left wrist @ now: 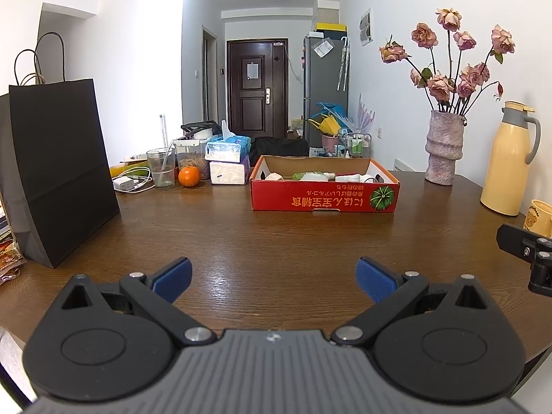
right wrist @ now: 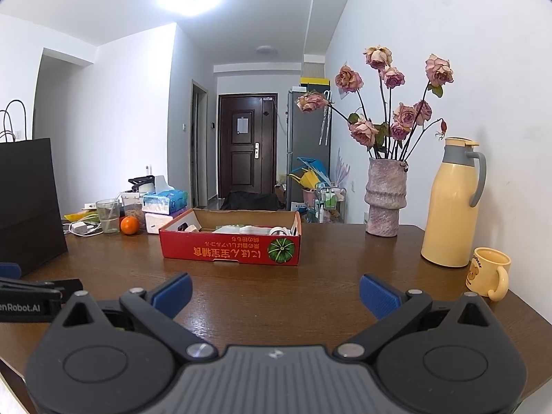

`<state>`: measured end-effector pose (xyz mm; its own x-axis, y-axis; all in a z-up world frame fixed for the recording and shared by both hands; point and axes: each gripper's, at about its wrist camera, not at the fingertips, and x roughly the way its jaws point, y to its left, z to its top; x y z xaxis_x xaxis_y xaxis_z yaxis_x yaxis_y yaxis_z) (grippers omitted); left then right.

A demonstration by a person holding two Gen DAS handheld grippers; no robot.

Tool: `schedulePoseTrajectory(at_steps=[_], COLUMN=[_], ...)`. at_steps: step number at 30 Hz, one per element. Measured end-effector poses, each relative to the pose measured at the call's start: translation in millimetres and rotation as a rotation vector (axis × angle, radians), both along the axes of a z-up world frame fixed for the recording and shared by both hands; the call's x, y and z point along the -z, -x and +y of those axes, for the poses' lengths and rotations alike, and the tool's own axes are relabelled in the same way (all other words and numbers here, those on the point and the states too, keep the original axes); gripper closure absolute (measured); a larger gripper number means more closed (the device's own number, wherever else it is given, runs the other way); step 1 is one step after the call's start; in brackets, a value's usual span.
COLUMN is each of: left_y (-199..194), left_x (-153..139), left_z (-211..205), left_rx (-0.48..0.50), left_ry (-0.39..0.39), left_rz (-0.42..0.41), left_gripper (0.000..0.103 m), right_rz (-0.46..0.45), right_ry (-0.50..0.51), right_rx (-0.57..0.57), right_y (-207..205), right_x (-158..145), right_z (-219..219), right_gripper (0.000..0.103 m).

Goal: Organize rigid objects

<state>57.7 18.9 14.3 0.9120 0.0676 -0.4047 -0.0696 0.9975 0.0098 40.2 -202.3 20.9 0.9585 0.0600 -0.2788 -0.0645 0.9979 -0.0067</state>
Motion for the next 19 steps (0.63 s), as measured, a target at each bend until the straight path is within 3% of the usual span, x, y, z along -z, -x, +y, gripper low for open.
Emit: schedulePoseTrajectory(at_steps=[19], left_y=[-10], left_x=[8], left_z=[1], left_rx=[0.026], left_ry=[0.027], left_rz=[0.007], left_gripper=[0.000], right_rz=[0.036], right_ry=[0.007], right_rx=[-0.001], right_y=[-11], right_x=[11], right_z=[3], right_gripper=[0.000])
